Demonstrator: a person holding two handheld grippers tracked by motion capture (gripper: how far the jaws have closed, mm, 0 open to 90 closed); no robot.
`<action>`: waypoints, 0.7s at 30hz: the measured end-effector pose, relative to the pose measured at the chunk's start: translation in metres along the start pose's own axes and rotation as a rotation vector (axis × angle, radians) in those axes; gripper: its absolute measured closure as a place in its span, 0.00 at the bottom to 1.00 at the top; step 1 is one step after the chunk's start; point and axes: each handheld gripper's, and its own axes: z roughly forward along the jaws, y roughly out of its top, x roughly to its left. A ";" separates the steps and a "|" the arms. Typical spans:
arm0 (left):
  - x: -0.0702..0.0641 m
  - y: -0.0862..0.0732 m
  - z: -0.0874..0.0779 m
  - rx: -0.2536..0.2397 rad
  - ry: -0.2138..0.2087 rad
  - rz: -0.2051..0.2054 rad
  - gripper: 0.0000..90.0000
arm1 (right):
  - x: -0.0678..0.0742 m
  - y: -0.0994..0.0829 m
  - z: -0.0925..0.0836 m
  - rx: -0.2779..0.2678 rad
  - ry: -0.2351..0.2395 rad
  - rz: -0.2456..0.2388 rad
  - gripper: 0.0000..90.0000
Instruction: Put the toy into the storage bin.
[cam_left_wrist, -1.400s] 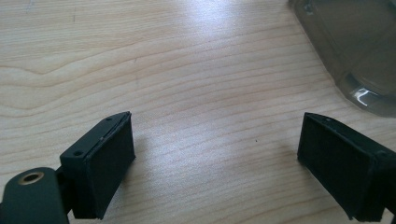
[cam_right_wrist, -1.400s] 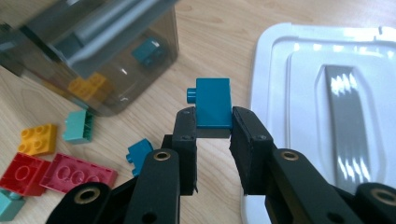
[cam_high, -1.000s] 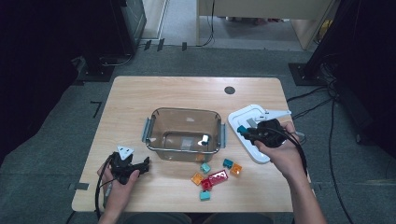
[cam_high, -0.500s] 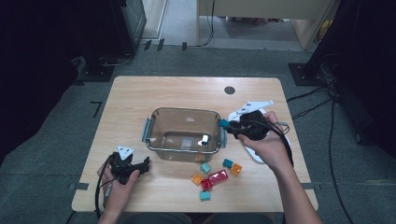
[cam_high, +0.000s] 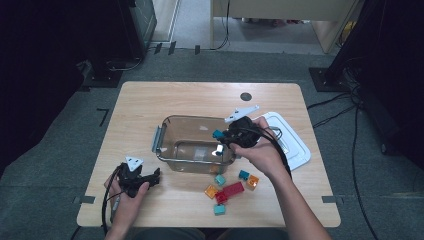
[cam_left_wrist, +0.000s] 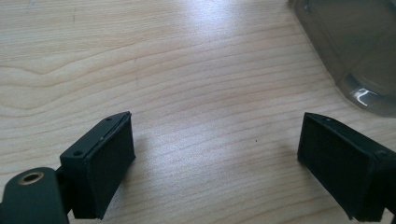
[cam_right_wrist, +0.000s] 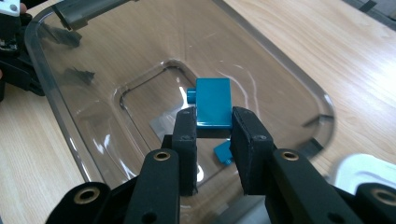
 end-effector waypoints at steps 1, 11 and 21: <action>0.000 0.000 0.000 0.000 0.000 0.000 0.12 | 0.001 0.001 0.003 0.004 0.005 -0.001 0.81; 0.000 0.000 0.000 0.001 0.000 0.002 0.12 | 0.008 0.012 0.034 0.077 0.034 -0.011 0.81; 0.000 0.000 0.000 -0.001 0.001 -0.002 0.12 | 0.004 0.014 0.055 0.162 0.071 0.005 0.81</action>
